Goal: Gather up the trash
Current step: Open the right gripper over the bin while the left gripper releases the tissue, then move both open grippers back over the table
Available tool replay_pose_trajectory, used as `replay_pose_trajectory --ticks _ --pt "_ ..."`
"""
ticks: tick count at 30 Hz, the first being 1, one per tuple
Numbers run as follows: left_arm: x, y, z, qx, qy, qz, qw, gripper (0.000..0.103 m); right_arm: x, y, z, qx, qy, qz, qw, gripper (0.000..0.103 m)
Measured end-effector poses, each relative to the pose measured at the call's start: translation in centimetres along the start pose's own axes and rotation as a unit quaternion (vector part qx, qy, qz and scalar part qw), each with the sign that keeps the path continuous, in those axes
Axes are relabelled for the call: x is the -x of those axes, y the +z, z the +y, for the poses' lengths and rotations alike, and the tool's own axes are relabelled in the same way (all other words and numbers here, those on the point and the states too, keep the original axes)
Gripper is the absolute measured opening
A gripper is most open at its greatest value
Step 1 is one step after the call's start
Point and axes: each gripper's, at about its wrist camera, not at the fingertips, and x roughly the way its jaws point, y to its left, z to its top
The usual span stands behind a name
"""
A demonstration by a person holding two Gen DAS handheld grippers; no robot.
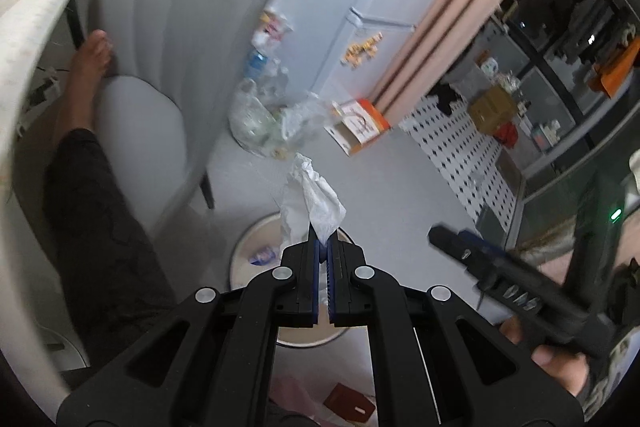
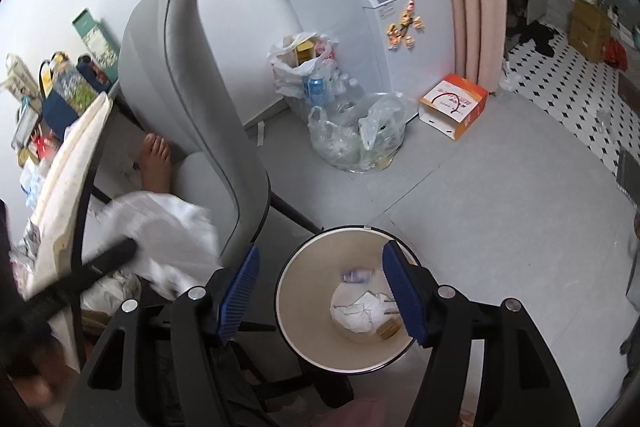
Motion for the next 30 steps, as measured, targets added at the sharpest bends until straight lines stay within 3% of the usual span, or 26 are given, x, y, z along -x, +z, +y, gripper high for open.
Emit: replay_pose_trajectory --ticks 15,16,18,19,24,27,30 --pt "-5.4 -1.4 -4.1 -0.034 -0.030 0.074 0.9962 0.007 3.9 1.6 -3.5 -0.037 -0.037 -0.043 0.998 0.063" --pt "-5.6 -1.5 -3.9 -0.027 -0.033 0.079 0.9959 0.012 4.1 1.7 -3.6 -0.037 -0.039 -0.045 0.998 0.063" --pt "-5.6 -1.6 -3.8 -0.016 -0.035 0.078 0.9962 0.059 4.5 1.7 -3.6 -0.038 -0.040 -0.048 0.997 0.063" --pt "-5.2 -1.5 -3.8 -0.011 -0.041 0.068 0.9968 0.065 4.6 1.8 -3.5 -0.038 -0.040 -0.050 0.997 0.063" --pt "-3.9 -1.2 -4.1 -0.013 -0.056 0.051 0.9970 0.079 5.7 2.1 -3.1 -0.034 -0.037 -0.059 0.997 0.063" --pt "-2.2 -1.0 -4.1 -0.019 -0.050 0.024 0.9983 0.095 6.6 2.3 -2.5 -0.030 -0.035 -0.068 0.997 0.063" --pt "0.1 -0.4 -3.7 -0.018 -0.042 -0.005 0.9990 0.096 7.8 2.7 -1.4 -0.012 -0.032 -0.085 0.996 0.070"
